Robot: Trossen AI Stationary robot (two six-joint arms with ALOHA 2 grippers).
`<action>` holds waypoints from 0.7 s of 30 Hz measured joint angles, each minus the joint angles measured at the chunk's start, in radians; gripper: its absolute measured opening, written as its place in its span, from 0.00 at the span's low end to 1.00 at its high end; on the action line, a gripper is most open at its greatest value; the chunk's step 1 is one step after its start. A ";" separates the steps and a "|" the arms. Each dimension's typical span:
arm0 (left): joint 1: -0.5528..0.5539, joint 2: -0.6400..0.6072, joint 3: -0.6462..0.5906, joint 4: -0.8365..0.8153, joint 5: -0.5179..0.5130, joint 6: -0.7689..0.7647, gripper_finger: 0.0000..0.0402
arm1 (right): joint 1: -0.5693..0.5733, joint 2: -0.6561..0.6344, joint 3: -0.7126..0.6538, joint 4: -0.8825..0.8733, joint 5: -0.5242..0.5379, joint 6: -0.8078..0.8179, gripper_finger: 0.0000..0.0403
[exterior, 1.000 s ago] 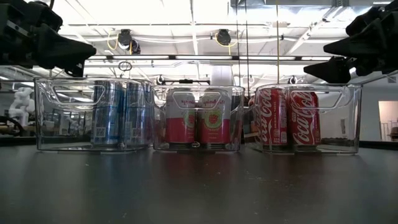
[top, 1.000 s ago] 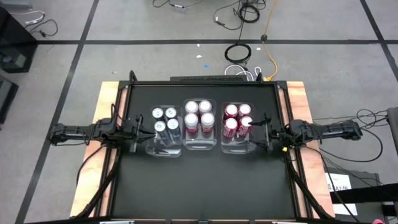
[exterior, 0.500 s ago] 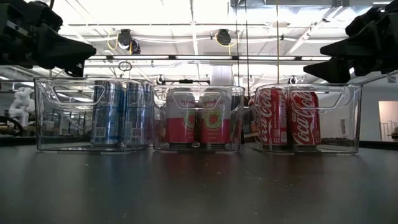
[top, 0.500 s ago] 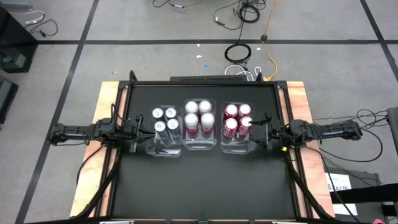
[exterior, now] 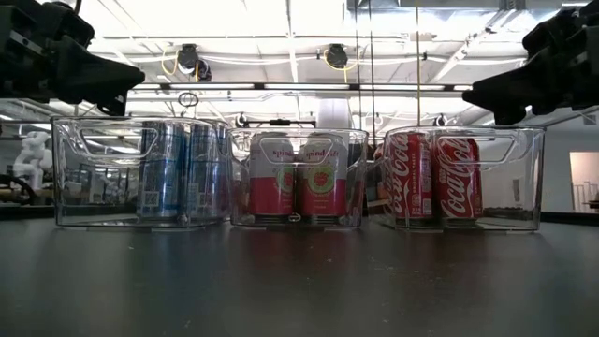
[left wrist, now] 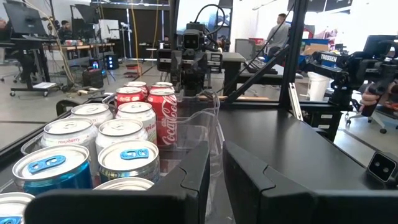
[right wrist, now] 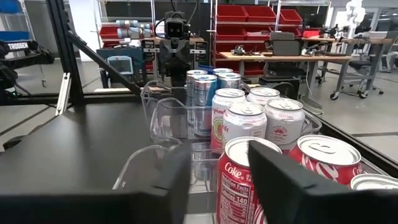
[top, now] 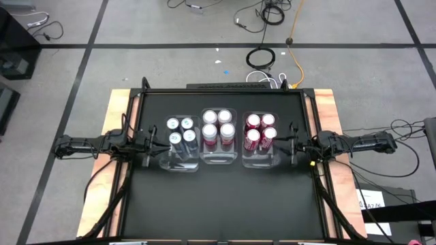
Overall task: Sort soda cans
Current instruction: Return to Home Position
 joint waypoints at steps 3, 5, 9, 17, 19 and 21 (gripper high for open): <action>0.000 0.000 0.000 0.000 0.000 0.000 0.14 | 0.000 0.000 0.000 0.000 -0.006 -0.009 0.20; 0.000 0.000 0.000 0.000 0.000 0.000 0.14 | 0.001 0.000 0.000 -0.002 -0.040 -0.025 0.09; 0.000 0.000 0.000 0.000 0.000 0.000 0.14 | 0.001 0.000 0.000 -0.006 -0.075 -0.047 0.03; 0.000 0.000 0.000 0.000 0.000 0.000 0.14 | 0.000 0.000 0.000 -0.002 -0.025 -0.049 0.07; 0.000 0.000 0.000 0.000 0.000 0.000 0.14 | 0.000 0.000 0.000 -0.002 -0.025 -0.048 0.07; 0.000 0.000 0.000 0.000 0.000 0.000 0.14 | 0.000 0.000 0.000 -0.002 -0.025 -0.048 0.07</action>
